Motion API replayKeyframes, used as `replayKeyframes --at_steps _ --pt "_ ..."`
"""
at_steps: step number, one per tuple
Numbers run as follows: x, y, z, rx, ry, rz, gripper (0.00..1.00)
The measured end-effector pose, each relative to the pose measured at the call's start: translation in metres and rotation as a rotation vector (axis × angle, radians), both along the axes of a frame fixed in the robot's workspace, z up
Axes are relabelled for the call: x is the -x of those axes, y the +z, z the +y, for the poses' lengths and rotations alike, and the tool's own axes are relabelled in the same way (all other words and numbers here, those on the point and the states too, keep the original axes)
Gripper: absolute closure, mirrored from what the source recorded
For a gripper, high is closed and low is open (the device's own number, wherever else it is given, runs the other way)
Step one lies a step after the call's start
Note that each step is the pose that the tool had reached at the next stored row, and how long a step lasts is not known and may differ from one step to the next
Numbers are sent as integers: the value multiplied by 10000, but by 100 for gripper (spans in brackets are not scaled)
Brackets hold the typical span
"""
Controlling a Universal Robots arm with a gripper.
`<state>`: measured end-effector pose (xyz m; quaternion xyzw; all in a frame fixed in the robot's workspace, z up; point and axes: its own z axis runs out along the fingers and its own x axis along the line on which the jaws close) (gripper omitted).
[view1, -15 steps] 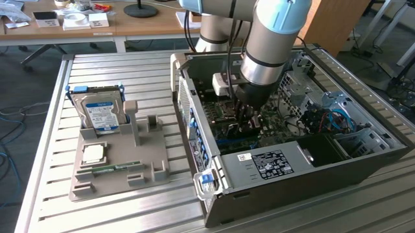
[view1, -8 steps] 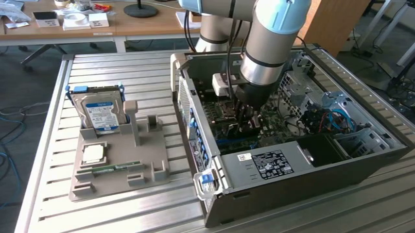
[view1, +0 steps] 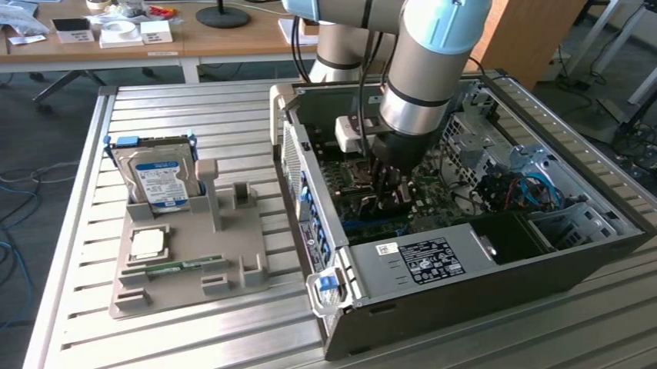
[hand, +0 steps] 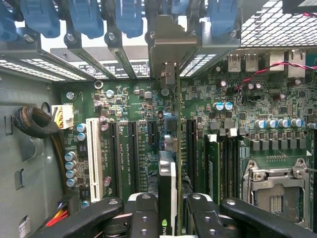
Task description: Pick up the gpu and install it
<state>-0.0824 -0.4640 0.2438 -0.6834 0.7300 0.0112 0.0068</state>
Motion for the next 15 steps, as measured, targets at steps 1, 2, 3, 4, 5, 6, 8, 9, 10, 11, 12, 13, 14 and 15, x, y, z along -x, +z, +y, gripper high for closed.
replayKeyframes --at_steps 1,2,3,4,5,6,8,9,10,11,12,13,14,15 --pt "0 -2 0 1 0 0 73" --pt "0 -5 0 0 0 -1 73" --pt "1 -9 0 -1 0 -3 73" --pt "1 -14 0 -1 0 -6 73" --pt "2 -18 0 0 -1 -7 73" --pt "3 -20 0 1 0 -8 73" --pt "3 -21 0 2 0 -8 73" --pt "3 -22 0 1 -1 -8 73" --pt "3 -22 0 0 0 -8 73" --pt "3 -22 0 0 -1 -9 73" --pt "4 -22 0 -9 -1 -9 73" --pt "5 -23 0 -21 0 -10 73" --pt "6 -23 1 -31 0 -11 73" --pt "7 -23 1 -35 0 -10 73"
